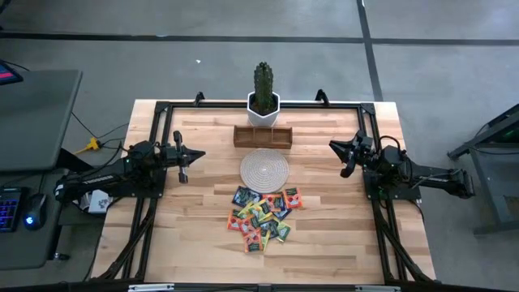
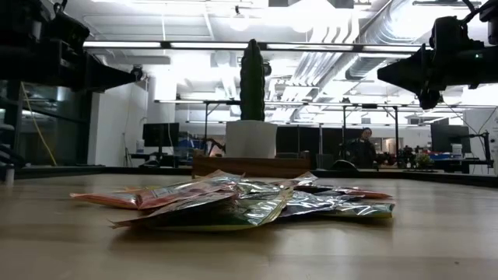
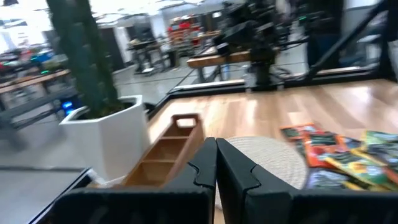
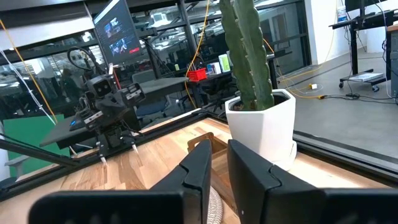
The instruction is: Pick & Place Tea
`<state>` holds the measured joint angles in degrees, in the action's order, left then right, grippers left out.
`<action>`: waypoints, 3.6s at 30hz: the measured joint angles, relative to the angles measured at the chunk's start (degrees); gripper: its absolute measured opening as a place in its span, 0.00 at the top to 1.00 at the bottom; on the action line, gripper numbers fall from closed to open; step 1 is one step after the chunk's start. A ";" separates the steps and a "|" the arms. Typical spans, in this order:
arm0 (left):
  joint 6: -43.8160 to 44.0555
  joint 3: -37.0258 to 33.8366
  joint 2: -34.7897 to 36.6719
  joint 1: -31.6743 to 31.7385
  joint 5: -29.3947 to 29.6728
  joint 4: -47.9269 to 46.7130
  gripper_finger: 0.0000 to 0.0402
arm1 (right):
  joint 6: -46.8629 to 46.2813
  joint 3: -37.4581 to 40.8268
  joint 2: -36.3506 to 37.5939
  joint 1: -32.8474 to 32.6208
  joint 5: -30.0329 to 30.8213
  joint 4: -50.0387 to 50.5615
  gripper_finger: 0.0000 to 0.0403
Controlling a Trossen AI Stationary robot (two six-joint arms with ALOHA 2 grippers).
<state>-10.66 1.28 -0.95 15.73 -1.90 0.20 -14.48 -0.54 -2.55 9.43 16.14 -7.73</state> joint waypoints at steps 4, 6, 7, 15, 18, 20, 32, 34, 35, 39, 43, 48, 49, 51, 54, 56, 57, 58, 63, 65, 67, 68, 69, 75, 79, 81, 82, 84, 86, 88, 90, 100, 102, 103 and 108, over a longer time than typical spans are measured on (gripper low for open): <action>0.00 0.00 0.00 0.01 0.92 -0.16 1.00 | 0.00 0.00 0.00 0.01 -0.01 0.02 0.87; 0.00 0.00 0.00 0.02 0.94 -0.29 1.00 | 0.00 -0.02 0.00 0.01 -0.01 0.02 0.87; 0.00 0.02 0.00 0.02 0.95 -0.29 1.00 | 0.00 -0.02 0.00 0.00 -0.02 0.01 0.87; 0.00 0.01 -0.02 0.02 0.95 -0.27 1.00 | 0.00 0.00 0.00 0.02 -0.02 0.02 0.88; -0.05 0.02 -0.02 0.02 1.35 -0.31 1.00 | 0.00 0.00 0.00 0.00 -0.01 0.01 0.87; -0.83 0.02 -0.04 0.02 1.28 -0.47 1.00 | 0.00 -0.02 0.00 0.01 -0.02 0.01 0.87; -1.35 2.38 -0.71 0.02 7.57 -0.59 0.68 | 0.00 0.00 0.00 0.02 0.00 0.02 0.87; 0.89 3.91 -1.81 0.00 7.95 -0.54 0.63 | 0.00 -0.02 0.00 0.02 0.00 0.02 0.87; 1.15 4.80 -2.60 0.00 7.50 -0.54 0.61 | 0.00 0.00 0.00 0.02 0.00 0.02 0.87; 1.29 8.82 -8.35 0.00 6.55 -0.74 0.63 | 0.00 0.00 0.00 0.00 0.06 -0.13 0.88; -0.14 13.81 -16.80 0.00 4.78 -0.96 0.72 | -3.37 -0.02 0.00 0.00 0.34 -3.16 0.88; 0.15 18.07 -25.81 0.00 -1.34 -3.27 0.80 | -10.34 -0.02 0.00 0.00 -0.23 -13.02 0.88; 0.68 18.52 -26.98 0.00 -2.57 -3.16 0.81 | -10.38 -0.01 0.00 0.01 -0.04 -15.09 0.88; 2.13 18.86 -28.59 -0.02 -4.94 -2.53 0.83 | -9.76 -0.39 -0.01 0.02 0.72 -16.60 0.88; 5.24 18.52 -29.82 0.00 -9.58 -2.87 0.83 | -10.40 -2.82 -0.96 -0.08 -0.78 -14.64 0.89; 7.77 17.88 -30.34 -0.02 -13.66 -2.73 0.83 | -10.46 -5.71 -2.88 -0.48 -2.73 -12.35 0.89; 9.20 17.48 -30.47 -0.01 -15.76 -2.83 0.83 | -9.64 -7.68 -4.20 -0.82 -3.38 -10.36 0.89; 10.63 17.03 -30.49 -0.01 -17.87 -2.94 0.83 | -8.46 -9.97 -5.82 -1.18 -3.65 -8.39 0.89; 15.47 15.24 -30.45 -0.94 -24.48 -2.70 0.83 | -1.86 -25.11 -17.41 -2.83 -3.69 2.94 0.89; 16.35 14.61 -30.45 -3.03 -24.12 -2.43 0.83 | 0.06 -31.56 -23.28 -3.47 -4.23 9.32 0.89; 17.85 13.53 -31.06 -5.81 -22.60 -0.97 0.83 | 0.85 -37.95 -29.36 -3.95 -4.89 16.06 0.89; 18.96 12.89 -31.97 -7.44 -21.50 0.51 0.83 | 0.90 -40.91 -32.44 -4.19 -5.34 19.22 0.89; 20.38 12.38 -33.09 -9.10 -20.52 2.29 0.83 | 0.88 -43.86 -35.34 -4.44 -5.72 22.48 0.89; 24.06 11.56 -40.89 -20.88 -11.83 12.72 0.83 | 0.61 -56.91 -49.78 -5.12 -6.44 37.17 0.89; 25.19 11.56 -49.29 -28.38 -4.28 20.19 0.83 | 0.58 -60.95 -56.03 -5.12 -10.17 39.36 0.89; 25.98 11.56 -53.86 -31.65 -0.85 23.83 0.83 | -0.27 -61.80 -58.29 -5.12 -13.04 39.25 0.89; 26.26 11.56 -56.25 -33.19 0.33 25.83 0.83 | -1.13 -61.92 -59.18 -5.12 -14.28 39.23 0.89; 27.29 11.56 -61.40 -36.15 2.83 31.14 0.83 | -3.36 -61.92 -60.82 -5.28 -16.68 39.39 0.89; 28.21 11.56 -66.81 -38.96 5.30 37.20 0.83 | -5.60 -61.94 -62.59 -5.93 -17.77 40.01 0.90; 29.67 11.92 -72.19 -41.68 7.83 43.34 0.83 | -7.91 -61.92 -64.28 -6.97 -18.04 40.33 0.91; 32.20 13.41 -77.57 -44.14 10.08 47.32 0.83 | -10.06 -61.92 -65.82 -7.87 -18.13 40.15 0.92; 35.63 34.23 -98.89 -49.55 17.79 44.40 0.83 | -10.76 -61.92 -71.50 -12.87 -15.03 39.84 0.99; 35.49 38.50 -100.97 -49.48 18.93 36.36 0.83 | -9.95 -61.92 -72.41 -14.43 -14.26 40.49 0.99; 36.54 40.43 -101.74 -49.49 19.80 31.37 0.83 | -9.67 -61.92 -72.86 -15.27 -13.81 40.96 0.99; 44.48 46.57 -103.16 -50.69 29.68 12.57 0.83 | -9.53 -61.82 -74.78 -19.67 -11.36 41.52 0.99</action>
<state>33.82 47.85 -104.12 -34.97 27.77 12.76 -24.01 -62.36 -77.32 -10.24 4.78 33.80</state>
